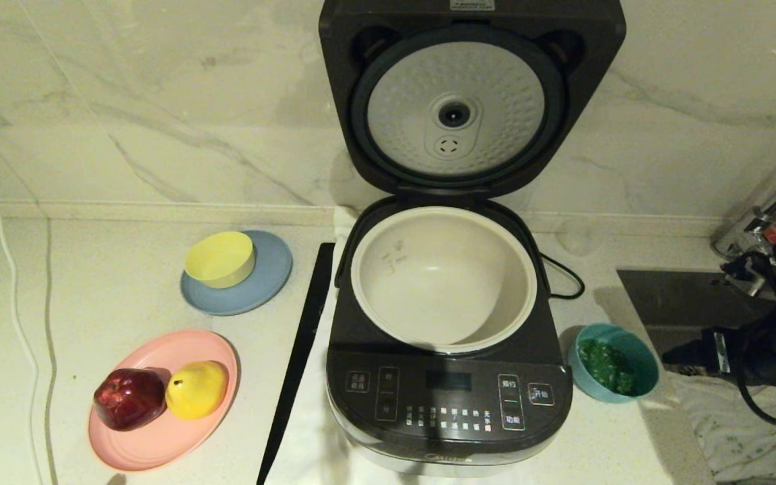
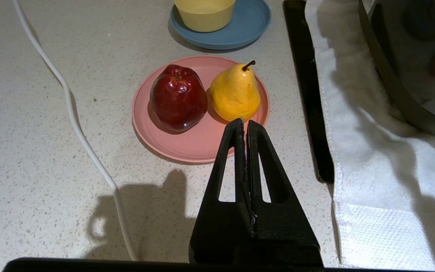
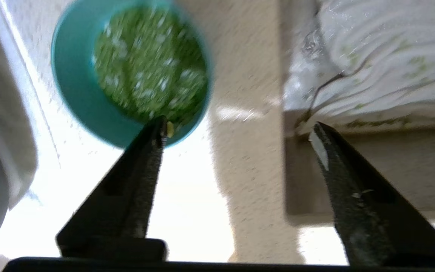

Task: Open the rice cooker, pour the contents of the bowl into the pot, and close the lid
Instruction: Fill a bowl with water from the tap

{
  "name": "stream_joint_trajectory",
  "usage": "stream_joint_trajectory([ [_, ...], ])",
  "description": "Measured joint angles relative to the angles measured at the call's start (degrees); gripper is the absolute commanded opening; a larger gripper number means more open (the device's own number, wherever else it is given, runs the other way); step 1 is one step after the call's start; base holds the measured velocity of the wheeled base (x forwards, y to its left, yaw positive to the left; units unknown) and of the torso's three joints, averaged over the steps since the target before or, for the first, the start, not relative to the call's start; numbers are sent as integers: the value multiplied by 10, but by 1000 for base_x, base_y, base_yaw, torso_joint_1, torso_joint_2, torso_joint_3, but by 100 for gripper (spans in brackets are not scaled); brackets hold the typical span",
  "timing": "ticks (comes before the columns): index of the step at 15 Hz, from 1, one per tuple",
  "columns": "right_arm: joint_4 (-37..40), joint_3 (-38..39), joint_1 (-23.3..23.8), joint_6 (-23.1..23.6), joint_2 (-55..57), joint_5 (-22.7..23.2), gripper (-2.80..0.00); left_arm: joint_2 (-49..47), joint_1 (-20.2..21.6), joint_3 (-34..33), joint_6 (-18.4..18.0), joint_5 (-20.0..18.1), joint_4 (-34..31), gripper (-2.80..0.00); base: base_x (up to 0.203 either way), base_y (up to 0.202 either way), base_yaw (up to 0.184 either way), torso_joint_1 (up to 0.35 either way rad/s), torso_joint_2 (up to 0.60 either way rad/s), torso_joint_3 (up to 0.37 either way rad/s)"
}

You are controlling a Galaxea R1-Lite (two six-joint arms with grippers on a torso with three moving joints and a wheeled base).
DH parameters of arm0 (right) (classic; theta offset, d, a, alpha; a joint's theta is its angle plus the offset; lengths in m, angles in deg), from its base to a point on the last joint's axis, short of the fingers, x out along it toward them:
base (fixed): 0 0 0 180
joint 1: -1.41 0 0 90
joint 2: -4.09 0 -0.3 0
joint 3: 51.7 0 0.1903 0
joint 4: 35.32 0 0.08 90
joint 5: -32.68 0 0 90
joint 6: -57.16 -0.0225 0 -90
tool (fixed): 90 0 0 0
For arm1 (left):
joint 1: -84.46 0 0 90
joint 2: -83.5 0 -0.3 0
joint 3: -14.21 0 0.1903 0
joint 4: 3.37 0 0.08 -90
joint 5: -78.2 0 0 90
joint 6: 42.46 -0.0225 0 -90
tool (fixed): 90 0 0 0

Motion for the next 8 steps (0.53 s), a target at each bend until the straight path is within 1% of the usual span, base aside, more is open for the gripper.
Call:
stream_joint_trajectory([
  [2, -9, 11, -18, -8, 8, -3, 0, 0, 0, 0, 0, 0, 0, -280, 0, 0, 0, 0, 0, 0],
  [4, -30, 17, -37, -21, 17, -23, 0, 0, 0, 0, 0, 0, 0, -280, 0, 0, 0, 0, 0, 0],
  [6, -56, 18, -46, -24, 34, -43, 0, 0, 0, 0, 0, 0, 0, -280, 0, 0, 0, 0, 0, 0],
  [8, -89, 16, -48, -30, 53, -49, 0, 0, 0, 0, 0, 0, 0, -280, 0, 0, 0, 0, 0, 0],
])
